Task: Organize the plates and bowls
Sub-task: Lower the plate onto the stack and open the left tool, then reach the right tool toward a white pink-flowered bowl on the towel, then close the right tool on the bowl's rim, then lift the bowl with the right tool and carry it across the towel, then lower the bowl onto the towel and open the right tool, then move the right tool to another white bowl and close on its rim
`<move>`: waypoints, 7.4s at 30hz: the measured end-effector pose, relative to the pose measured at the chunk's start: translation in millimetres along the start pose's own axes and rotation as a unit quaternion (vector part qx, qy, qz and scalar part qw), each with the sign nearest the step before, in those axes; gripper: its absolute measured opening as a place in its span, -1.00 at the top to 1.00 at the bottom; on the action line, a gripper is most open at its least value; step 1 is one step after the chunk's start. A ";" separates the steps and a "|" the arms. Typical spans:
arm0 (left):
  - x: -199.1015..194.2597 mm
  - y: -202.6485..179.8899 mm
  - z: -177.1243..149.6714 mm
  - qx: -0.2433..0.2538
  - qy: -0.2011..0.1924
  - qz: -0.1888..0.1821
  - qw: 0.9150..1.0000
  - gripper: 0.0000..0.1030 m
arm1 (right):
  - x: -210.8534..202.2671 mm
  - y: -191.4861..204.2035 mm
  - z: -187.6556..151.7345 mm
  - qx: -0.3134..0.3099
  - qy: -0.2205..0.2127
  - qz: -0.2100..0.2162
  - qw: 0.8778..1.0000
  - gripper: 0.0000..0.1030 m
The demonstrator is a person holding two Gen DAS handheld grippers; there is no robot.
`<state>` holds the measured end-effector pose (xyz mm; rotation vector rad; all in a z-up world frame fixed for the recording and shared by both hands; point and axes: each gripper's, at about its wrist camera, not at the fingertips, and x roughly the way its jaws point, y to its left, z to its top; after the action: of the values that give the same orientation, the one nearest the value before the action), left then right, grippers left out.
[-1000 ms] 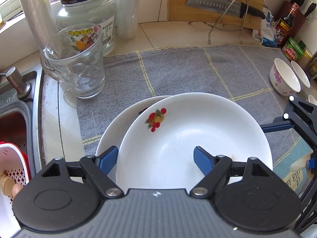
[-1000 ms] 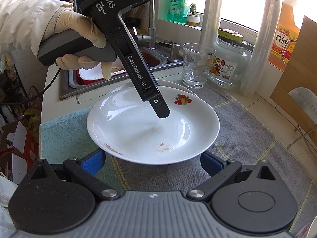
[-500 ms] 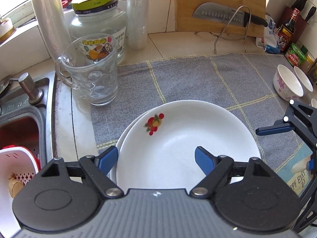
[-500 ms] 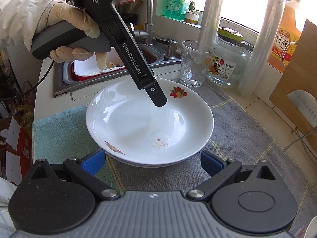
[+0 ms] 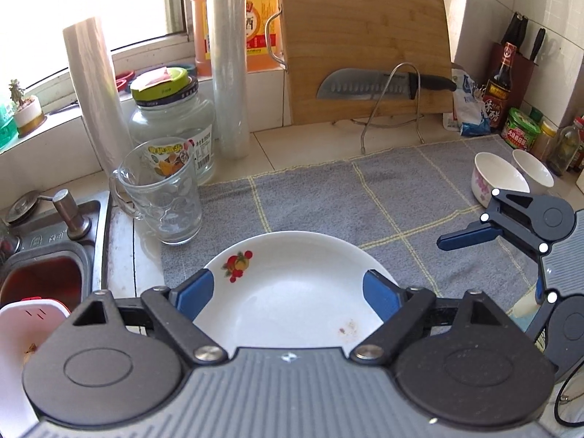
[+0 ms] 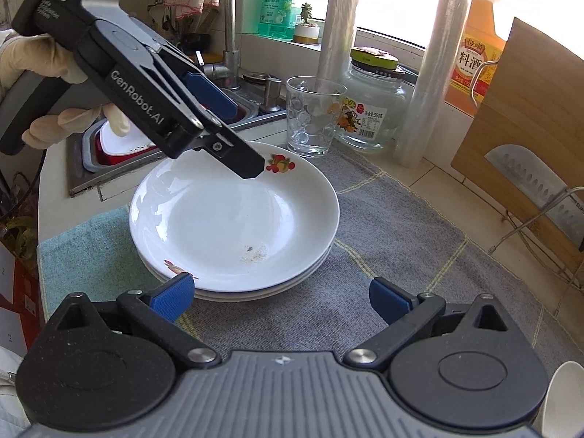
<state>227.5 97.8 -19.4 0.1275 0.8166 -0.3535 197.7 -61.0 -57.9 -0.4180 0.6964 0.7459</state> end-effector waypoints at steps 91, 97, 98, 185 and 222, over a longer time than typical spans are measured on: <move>151.3 -293.8 44.3 0.137 -0.061 -0.092 0.984 -0.61 | -73.7 -284.4 -114.4 0.206 0.059 0.004 0.977 -0.45; 150.7 -294.2 45.1 0.140 -0.056 -0.090 0.984 -0.61 | -73.2 -285.5 -115.3 0.217 0.060 0.012 0.974 -0.45; 150.2 -294.0 45.2 0.140 -0.055 -0.090 0.985 -0.61 | -74.1 -284.9 -115.4 0.218 0.060 0.013 0.974 -0.45; 23.8 -195.4 -57.4 0.082 0.006 -0.112 0.990 -0.82 | -80.4 -75.6 -84.7 0.169 0.025 -0.041 0.984 -1.00; 2.3 -310.1 -77.4 0.034 -0.013 -0.090 0.995 -0.82 | -194.8 -131.3 -186.6 0.187 -0.016 -0.131 0.974 -1.00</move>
<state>65.0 -173.4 -66.4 0.1118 0.7918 -0.5521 112.0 -347.8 -38.2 -0.1478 0.7177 0.3601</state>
